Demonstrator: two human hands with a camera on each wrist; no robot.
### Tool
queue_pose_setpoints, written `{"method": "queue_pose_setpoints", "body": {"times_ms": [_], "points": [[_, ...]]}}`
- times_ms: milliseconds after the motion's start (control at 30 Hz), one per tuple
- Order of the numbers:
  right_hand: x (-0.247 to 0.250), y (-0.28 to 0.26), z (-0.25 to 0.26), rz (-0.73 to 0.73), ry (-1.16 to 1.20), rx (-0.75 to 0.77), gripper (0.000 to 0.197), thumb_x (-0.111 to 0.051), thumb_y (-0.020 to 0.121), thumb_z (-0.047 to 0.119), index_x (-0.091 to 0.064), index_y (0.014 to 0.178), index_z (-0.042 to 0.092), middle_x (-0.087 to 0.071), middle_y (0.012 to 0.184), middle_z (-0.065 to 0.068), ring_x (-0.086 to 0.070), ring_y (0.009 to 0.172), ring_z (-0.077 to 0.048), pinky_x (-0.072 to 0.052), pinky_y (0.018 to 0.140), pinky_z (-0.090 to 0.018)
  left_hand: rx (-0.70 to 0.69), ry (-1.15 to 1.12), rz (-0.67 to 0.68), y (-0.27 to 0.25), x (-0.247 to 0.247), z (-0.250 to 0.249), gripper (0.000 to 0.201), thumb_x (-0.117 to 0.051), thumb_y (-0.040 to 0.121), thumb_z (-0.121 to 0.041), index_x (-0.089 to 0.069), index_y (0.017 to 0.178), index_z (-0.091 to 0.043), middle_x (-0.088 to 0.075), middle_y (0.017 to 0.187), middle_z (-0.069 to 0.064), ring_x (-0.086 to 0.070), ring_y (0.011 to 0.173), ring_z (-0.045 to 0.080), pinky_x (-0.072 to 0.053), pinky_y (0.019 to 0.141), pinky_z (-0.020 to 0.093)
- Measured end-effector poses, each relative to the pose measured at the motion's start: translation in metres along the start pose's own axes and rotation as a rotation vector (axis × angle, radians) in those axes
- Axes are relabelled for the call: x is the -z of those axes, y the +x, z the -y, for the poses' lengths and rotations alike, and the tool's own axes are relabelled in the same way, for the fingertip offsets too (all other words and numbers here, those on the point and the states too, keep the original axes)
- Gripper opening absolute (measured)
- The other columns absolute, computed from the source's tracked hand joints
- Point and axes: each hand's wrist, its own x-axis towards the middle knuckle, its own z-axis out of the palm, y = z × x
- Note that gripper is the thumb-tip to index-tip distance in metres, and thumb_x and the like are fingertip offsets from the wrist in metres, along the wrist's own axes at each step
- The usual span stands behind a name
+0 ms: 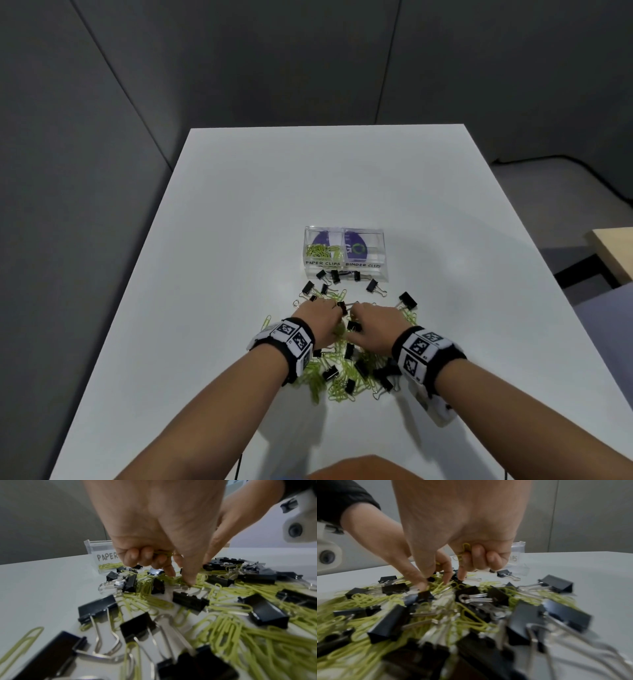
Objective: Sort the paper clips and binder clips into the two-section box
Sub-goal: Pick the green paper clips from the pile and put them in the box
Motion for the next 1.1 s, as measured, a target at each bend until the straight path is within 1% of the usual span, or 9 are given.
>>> {"method": "queue_pose_setpoints", "body": {"times_ms": [100, 233, 400, 467, 567, 700, 800, 933, 1100], "points": [[-0.005, 0.006, 0.015, 0.028, -0.019, -0.002, 0.049, -0.053, 0.083, 0.051, -0.045, 0.114, 0.012, -0.057, 0.114, -0.007, -0.059, 0.1, -0.027, -0.047, 0.08, -0.038, 0.034, 0.01, 0.032, 0.003, -0.001, 0.003, 0.033, -0.05, 0.092, -0.025, -0.05, 0.12, -0.008, -0.053, 0.124, 0.011, -0.051, 0.116, 0.029, -0.045, 0.089, 0.039], [-0.011, 0.009, 0.013, 0.032, -0.002, -0.045, 0.04, -0.051, 0.087, 0.039, -0.044, 0.113, 0.01, -0.057, 0.116, -0.009, -0.058, 0.1, -0.029, -0.047, 0.08, -0.038, 0.057, -0.008, 0.048, 0.003, 0.001, 0.013, 0.029, -0.051, 0.093, -0.026, -0.055, 0.116, -0.009, -0.055, 0.12, 0.009, -0.053, 0.113, 0.028, -0.046, 0.089, 0.039], [-0.01, 0.013, 0.013, 0.042, 0.018, -0.059, 0.053, -0.051, 0.083, 0.055, -0.045, 0.116, 0.013, -0.058, 0.11, -0.006, -0.06, 0.097, -0.026, -0.045, 0.075, -0.035, 0.034, -0.085, 0.019, 0.002, -0.003, 0.021, 0.036, -0.058, 0.087, -0.036, -0.054, 0.115, -0.013, -0.055, 0.119, 0.007, -0.053, 0.112, 0.026, -0.046, 0.088, 0.038], [-0.012, 0.014, 0.017, 0.058, -0.01, -0.054, 0.051, -0.053, 0.085, 0.05, -0.044, 0.116, 0.011, -0.057, 0.114, -0.008, -0.059, 0.1, -0.028, -0.046, 0.077, -0.037, 0.019, -0.06, 0.039, 0.003, -0.003, 0.021, 0.039, -0.06, 0.087, -0.034, -0.052, 0.119, -0.013, -0.054, 0.122, 0.008, -0.052, 0.114, 0.026, -0.045, 0.09, 0.038], [-0.014, 0.014, 0.02, 0.064, -0.032, -0.043, 0.04, -0.048, 0.092, 0.039, -0.044, 0.117, 0.008, -0.057, 0.117, -0.01, -0.059, 0.102, -0.029, -0.046, 0.079, -0.038, 0.011, -0.03, 0.07, 0.004, 0.0, 0.021, 0.039, -0.057, 0.09, -0.032, -0.051, 0.123, -0.01, -0.051, 0.126, 0.009, -0.049, 0.118, 0.027, -0.043, 0.093, 0.038], [-0.013, 0.013, 0.02, 0.073, -0.064, 0.019, 0.027, -0.039, 0.097, 0.028, -0.046, 0.112, 0.006, -0.059, 0.111, -0.012, -0.059, 0.096, -0.03, -0.039, 0.068, -0.035, -0.007, -0.009, 0.094, 0.002, 0.002, 0.023, 0.037, -0.05, 0.095, -0.031, -0.05, 0.122, -0.006, -0.05, 0.128, 0.011, -0.048, 0.119, 0.028, -0.041, 0.095, 0.038], [-0.011, 0.012, 0.015, 0.094, -0.031, 0.042, 0.024, -0.035, 0.098, 0.024, -0.045, 0.111, 0.007, -0.058, 0.11, -0.012, -0.058, 0.09, -0.029, -0.037, 0.066, -0.033, -0.003, -0.028, 0.108, -0.001, 0.003, 0.028, 0.036, -0.043, 0.098, -0.03, -0.049, 0.124, -0.005, -0.048, 0.129, 0.012, -0.047, 0.119, 0.029, -0.041, 0.095, 0.039], [-0.003, 0.008, 0.008, 0.087, 0.13, 0.046, 0.021, -0.034, 0.098, 0.024, -0.046, 0.107, 0.009, -0.056, 0.101, -0.011, -0.049, 0.079, -0.023, -0.035, 0.067, -0.031, 0.019, -0.125, 0.103, -0.005, 0.004, 0.031, 0.034, -0.04, 0.099, -0.03, -0.049, 0.122, -0.007, -0.047, 0.126, 0.011, -0.05, 0.114, 0.028, -0.042, 0.09, 0.038], [0.003, 0.005, 0.001, 0.029, 0.235, -0.029, 0.027, -0.04, 0.096, 0.036, -0.049, 0.11, 0.015, -0.06, 0.11, -0.004, -0.059, 0.094, -0.025, -0.046, 0.078, -0.035, 0.026, -0.184, 0.042, -0.017, 0.005, 0.037, 0.035, -0.03, 0.102, -0.029, -0.048, 0.119, -0.005, -0.046, 0.12, 0.012, -0.054, 0.102, 0.029, -0.043, 0.084, 0.035]]}}
